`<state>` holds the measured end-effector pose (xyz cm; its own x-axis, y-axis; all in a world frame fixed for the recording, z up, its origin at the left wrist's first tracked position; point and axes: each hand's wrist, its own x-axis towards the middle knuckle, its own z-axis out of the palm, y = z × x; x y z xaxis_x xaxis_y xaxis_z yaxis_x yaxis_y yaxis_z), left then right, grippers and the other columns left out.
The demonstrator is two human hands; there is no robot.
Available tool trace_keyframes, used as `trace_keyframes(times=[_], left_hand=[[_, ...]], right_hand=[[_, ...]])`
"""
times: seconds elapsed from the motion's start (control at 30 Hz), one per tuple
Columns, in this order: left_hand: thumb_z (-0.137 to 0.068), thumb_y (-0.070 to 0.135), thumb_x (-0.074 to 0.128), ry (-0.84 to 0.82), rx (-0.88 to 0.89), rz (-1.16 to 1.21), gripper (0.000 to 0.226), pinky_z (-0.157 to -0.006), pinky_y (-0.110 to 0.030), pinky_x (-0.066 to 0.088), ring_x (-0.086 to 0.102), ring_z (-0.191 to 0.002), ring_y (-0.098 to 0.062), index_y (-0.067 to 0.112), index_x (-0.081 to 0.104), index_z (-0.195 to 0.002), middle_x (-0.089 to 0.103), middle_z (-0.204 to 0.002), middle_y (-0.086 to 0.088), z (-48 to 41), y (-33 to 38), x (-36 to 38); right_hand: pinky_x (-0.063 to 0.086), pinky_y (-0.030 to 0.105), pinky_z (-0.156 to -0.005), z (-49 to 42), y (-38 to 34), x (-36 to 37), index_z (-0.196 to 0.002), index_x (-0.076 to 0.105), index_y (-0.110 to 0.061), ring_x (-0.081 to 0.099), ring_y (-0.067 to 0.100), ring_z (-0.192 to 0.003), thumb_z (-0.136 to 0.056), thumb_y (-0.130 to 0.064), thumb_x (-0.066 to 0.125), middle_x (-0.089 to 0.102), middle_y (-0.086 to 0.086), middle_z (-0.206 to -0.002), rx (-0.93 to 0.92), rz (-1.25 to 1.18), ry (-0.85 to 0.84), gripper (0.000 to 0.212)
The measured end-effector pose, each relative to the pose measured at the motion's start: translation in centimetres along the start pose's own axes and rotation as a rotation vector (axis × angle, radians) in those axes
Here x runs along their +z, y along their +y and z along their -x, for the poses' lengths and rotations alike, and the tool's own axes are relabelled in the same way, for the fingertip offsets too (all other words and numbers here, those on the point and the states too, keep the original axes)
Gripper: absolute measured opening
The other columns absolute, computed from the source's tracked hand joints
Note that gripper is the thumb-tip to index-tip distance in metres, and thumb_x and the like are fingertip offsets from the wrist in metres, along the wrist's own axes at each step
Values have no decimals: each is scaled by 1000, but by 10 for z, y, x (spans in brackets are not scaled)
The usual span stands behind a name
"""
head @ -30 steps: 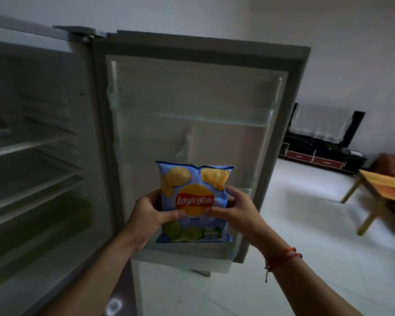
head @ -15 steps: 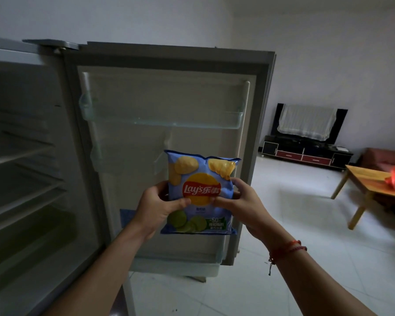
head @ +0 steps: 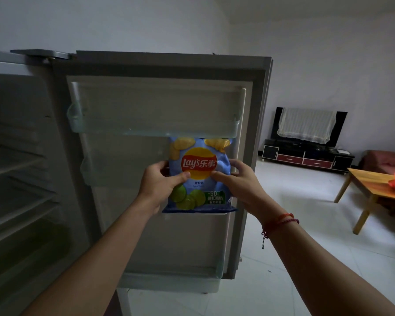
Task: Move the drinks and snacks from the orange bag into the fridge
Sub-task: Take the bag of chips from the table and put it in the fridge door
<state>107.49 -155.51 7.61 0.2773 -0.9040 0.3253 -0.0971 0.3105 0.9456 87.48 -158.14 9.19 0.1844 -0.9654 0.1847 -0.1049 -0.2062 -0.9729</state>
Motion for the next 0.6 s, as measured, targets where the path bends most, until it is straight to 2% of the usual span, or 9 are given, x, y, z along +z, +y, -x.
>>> trace_keyframes(times=[0.2, 0.33, 0.4, 0.47, 0.6], left_hand=[[-71, 5, 84, 24, 17, -31, 42, -68, -22, 58, 69, -86, -11, 11, 67, -109, 71, -95, 2, -31, -3, 7], [-71, 5, 85, 42, 34, -78, 43, -79, -37, 59, 70, -94, -18, 18, 67, -109, 72, -105, -3, -43, -17, 14], [-70, 7, 86, 63, 27, -95, 45, -84, -44, 58, 70, -97, -22, 20, 67, -109, 73, -107, -3, -47, -22, 16], [-71, 7, 86, 72, 13, -109, 44, -84, -46, 58, 69, -97, -22, 19, 67, -109, 73, -107, -4, -49, -26, 16], [-73, 5, 83, 67, -15, -146, 40, -84, -42, 58, 69, -96, -22, 15, 67, -108, 72, -104, -3, -45, -31, 16]], right_hand=[[62, 31, -74, -30, -4, 1, -126, 57, -6, 72, 25, -93, -87, -3, 74, 70, 15, -113, -40, 43, 4, 43], [60, 48, -87, -46, 8, 2, -113, 59, -14, 70, 28, -102, -84, -2, 76, 70, 13, -112, -60, 121, 37, 35], [60, 50, -89, -52, 14, 3, -109, 59, -18, 70, 26, -102, -82, -6, 77, 70, 9, -110, -77, 178, 50, 35], [60, 48, -88, -56, 18, 3, -108, 58, -21, 69, 23, -102, -82, -11, 76, 70, 6, -109, -98, 237, 60, 33], [59, 38, -81, -56, 26, 5, -111, 59, -15, 67, 23, -99, -84, -16, 75, 69, 6, -107, -111, 372, 81, 31]])
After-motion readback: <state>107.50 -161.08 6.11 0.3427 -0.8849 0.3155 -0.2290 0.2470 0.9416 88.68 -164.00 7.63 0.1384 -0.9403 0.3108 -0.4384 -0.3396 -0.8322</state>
